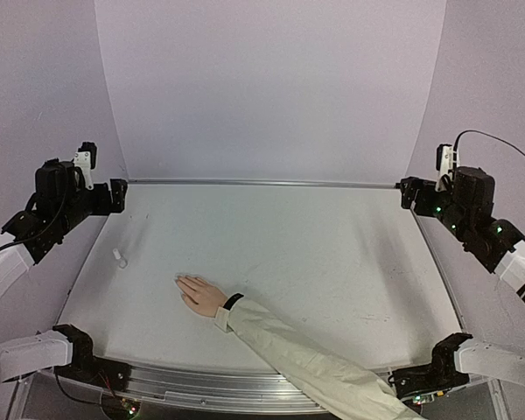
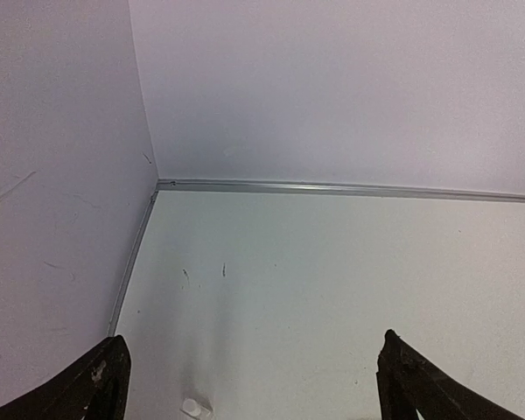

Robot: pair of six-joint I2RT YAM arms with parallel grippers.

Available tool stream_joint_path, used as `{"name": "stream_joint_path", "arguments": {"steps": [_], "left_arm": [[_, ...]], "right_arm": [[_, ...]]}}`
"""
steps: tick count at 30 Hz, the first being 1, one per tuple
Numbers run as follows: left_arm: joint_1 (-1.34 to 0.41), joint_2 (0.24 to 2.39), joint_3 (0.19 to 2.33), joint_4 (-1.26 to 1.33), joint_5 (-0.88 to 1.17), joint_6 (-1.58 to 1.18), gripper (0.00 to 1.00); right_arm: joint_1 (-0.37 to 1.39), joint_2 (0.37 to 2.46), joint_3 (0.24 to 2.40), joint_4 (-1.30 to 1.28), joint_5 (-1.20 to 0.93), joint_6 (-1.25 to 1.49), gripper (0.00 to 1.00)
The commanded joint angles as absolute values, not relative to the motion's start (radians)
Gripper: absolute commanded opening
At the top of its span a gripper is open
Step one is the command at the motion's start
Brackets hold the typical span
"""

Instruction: Paint the nails

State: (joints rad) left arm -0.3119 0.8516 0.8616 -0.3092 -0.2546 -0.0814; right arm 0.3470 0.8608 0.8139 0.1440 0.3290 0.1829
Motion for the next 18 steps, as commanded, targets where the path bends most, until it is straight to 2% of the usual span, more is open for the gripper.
{"name": "stream_joint_path", "arguments": {"steps": [1,15,18], "left_arm": [[-0.294,0.842,0.886,-0.369,-0.261,-0.154,0.99],[-0.214,1.077,0.928,-0.682,-0.301,-0.429,0.99],[-0.173,1.159,0.933,-0.714,-0.286,-0.458,0.95]], "right_arm": [[0.330,0.885,0.815,0.227,0.254,0.229,0.98],[0.292,0.909,0.765,0.348,0.025,0.353,0.98],[0.287,0.917,0.758,0.369,-0.032,0.373,0.98]]}}
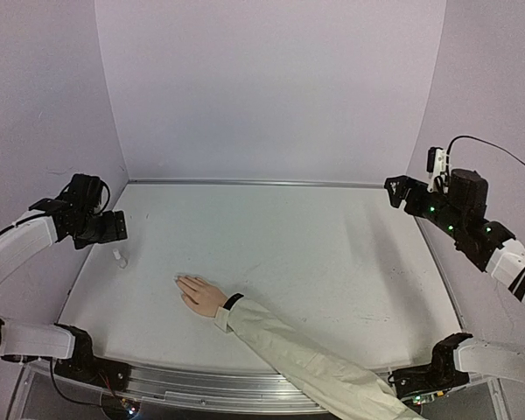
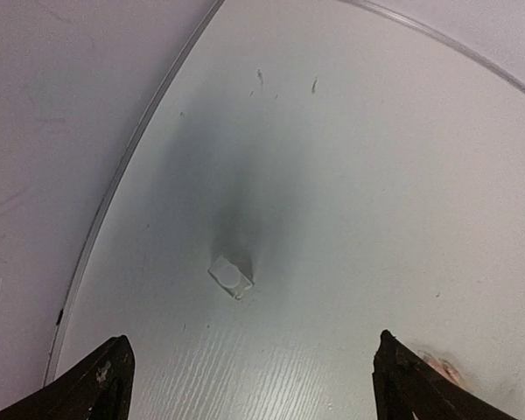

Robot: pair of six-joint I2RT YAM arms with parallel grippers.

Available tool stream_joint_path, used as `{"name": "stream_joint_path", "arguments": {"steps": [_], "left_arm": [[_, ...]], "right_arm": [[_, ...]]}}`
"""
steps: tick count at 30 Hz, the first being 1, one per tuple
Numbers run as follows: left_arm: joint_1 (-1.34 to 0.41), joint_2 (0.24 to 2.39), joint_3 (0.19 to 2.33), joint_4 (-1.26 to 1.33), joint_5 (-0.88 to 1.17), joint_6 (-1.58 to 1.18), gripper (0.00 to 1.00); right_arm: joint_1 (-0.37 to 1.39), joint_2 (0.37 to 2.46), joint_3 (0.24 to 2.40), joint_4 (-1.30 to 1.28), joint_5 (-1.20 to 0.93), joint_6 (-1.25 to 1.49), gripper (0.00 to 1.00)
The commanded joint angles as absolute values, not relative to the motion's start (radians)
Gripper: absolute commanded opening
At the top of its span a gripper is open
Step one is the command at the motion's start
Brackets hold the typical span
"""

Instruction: Paint the nails

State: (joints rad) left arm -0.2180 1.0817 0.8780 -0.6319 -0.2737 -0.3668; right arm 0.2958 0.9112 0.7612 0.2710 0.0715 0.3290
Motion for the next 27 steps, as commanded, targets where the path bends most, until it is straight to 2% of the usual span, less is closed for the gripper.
{"name": "stream_joint_path", "arguments": {"steps": [1,10,15,18,21,22,25,27], "left_arm": [[-0.164,1.187,0.941,-0.722,-0.280,-0.463,0.93],[-0.113,1.459,0.998,-0.730,-0.259,-0.497,0.70],[-0.109,1.558,1.046,-0.714,-0.269,-0.483,0.69],[-0.107,1.611,1.078,-0.709,-0.280,-0.478,0.73],[-0.107,1.653,1.108,-0.700,-0.284,-0.462,0.73],[-0.107,1.660,1.115,-0.696,-0.287,-0.456,0.71],[-0.106,1.674,1.129,-0.683,-0.283,-0.443,0.56],[-0.106,1.680,1.133,-0.677,-0.283,-0.442,0.51]], "right_arm": [[0.286,0.920,0.757,0.375,-0.047,0.379,0.98],[0.282,0.933,0.758,0.417,-0.128,0.410,0.98],[0.280,0.938,0.759,0.433,-0.142,0.411,0.98],[0.280,0.949,0.761,0.440,-0.151,0.415,0.98],[0.280,0.963,0.764,0.449,-0.163,0.419,0.98],[0.280,0.966,0.765,0.451,-0.167,0.420,0.98],[0.279,0.975,0.765,0.458,-0.171,0.421,0.98],[0.278,0.980,0.765,0.462,-0.173,0.424,0.98]]}}
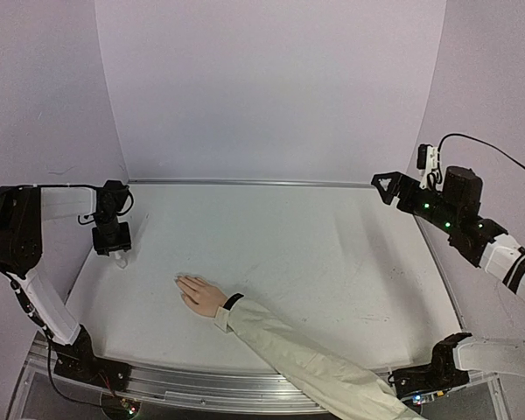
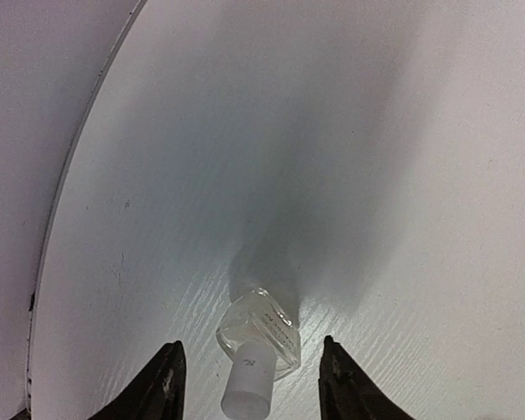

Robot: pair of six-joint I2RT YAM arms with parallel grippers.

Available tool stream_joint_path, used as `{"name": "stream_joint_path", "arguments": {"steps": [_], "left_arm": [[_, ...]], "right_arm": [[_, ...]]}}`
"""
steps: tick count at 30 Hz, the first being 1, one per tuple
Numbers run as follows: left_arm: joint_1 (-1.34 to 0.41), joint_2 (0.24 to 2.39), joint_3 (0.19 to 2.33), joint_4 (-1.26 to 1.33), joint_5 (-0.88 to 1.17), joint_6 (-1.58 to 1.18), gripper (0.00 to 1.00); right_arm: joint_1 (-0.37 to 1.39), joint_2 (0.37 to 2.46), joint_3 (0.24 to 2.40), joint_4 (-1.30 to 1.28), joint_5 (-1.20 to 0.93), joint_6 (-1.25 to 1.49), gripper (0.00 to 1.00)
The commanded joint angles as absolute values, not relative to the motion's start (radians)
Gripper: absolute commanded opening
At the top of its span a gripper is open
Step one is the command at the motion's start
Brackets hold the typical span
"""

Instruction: Paint the nails

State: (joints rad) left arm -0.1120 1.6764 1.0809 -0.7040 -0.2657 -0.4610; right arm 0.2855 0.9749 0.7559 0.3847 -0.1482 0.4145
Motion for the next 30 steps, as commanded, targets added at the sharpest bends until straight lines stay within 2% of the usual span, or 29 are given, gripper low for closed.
{"name": "stream_joint_path", "arguments": {"steps": [1,10,20,27,30], "left_arm": [[-0.106,1.683,1.134,-0.676,-0.285,-0.442,0.49],[-0.106,1.703,1.126,-0.674,-0.271,-0.439,0.36],[-0.107,1.695,1.110,-0.671,-0.248,-0.427,0.17],[-0.124,1.645,1.100,-0.675,-0.153,-0.402,0.01],[-0.180,1.592,1.116,-0.692,-0.099,-0.371,0.00]], "right_arm": [[0.279,0.984,0.765,0.465,-0.174,0.424,0.98],[0.279,1.002,0.771,0.469,-0.189,0.427,0.98],[0.280,1.013,0.769,0.470,-0.210,0.427,0.98],[0.280,1.052,0.768,0.464,-0.217,0.411,0.98],[0.280,1.094,0.770,0.463,-0.247,0.401,0.98]]}}
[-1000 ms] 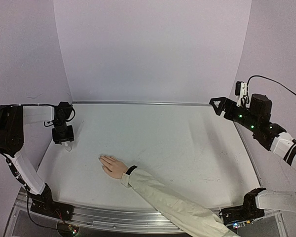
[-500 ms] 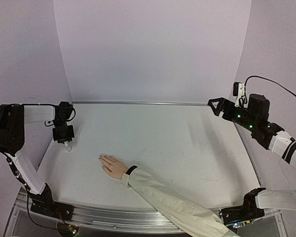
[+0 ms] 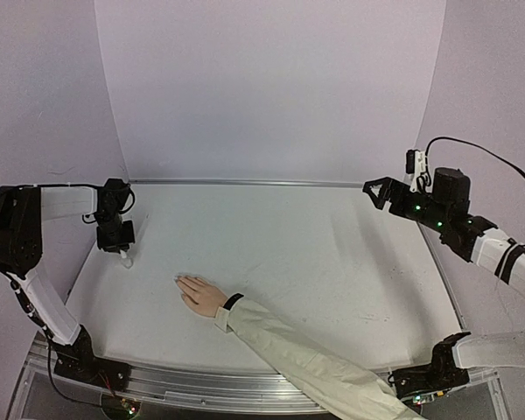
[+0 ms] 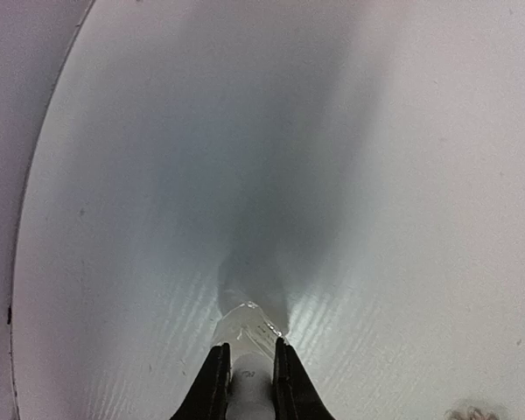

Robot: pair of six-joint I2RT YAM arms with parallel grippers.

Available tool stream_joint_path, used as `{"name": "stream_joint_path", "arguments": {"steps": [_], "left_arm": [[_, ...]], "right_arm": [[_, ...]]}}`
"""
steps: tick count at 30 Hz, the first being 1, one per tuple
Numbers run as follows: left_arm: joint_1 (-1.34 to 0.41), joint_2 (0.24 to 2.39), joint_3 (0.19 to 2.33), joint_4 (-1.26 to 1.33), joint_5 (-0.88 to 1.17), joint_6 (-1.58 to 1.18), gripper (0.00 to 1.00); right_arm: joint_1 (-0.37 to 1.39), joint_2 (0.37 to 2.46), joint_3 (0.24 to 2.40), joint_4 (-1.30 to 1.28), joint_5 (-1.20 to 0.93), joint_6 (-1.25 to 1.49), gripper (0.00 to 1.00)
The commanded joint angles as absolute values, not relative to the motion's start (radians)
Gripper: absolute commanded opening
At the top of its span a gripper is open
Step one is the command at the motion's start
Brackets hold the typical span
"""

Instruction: Paint the nails

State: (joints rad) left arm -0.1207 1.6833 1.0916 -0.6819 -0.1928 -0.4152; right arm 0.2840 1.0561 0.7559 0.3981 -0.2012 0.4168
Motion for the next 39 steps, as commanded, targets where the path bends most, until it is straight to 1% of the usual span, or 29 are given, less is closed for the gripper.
{"name": "stream_joint_path", "arguments": {"steps": [1,3,6,11,13,16,22,25,29,32,39], "left_arm": [[-0.208,1.576,1.126,-0.698,-0.079,-0.364,0.00],[-0.276,1.547,1.157,-0.714,-0.032,-0.352,0.00],[-0.374,1.504,1.205,-0.705,0.111,-0.310,0.00],[-0.555,1.477,1.312,-0.678,0.321,-0.141,0.00],[-0.623,1.450,1.326,-0.650,0.437,-0.053,0.00],[-0.690,1.402,1.311,-0.605,0.612,0.110,0.00],[-0.757,1.337,1.288,-0.588,0.758,0.293,0.00],[-0.779,1.318,1.286,-0.582,0.767,0.351,0.00],[-0.788,1.322,1.301,-0.580,0.786,0.377,0.00],[-0.789,1.330,1.311,-0.580,0.795,0.381,0.00],[-0.790,1.336,1.313,-0.578,0.792,0.380,0.00]], "right_arm": [[0.281,1.111,0.772,0.467,-0.269,0.399,0.98],[0.280,1.148,0.771,0.502,-0.347,0.397,0.98],[0.311,1.202,0.758,0.600,-0.516,0.396,0.98],[0.462,1.284,0.770,0.706,-0.623,0.331,0.98],[0.517,1.330,0.780,0.746,-0.710,0.298,0.98],[0.585,1.410,0.793,0.821,-0.880,0.266,0.98],[0.661,1.559,0.877,0.937,-1.110,0.321,0.98],[0.676,1.635,0.946,0.940,-1.224,0.353,0.98],[0.716,1.701,1.016,0.940,-1.281,0.367,0.98],[0.762,1.745,1.082,0.940,-1.318,0.371,0.95],[0.831,1.824,1.172,0.940,-1.348,0.367,0.74]]}}
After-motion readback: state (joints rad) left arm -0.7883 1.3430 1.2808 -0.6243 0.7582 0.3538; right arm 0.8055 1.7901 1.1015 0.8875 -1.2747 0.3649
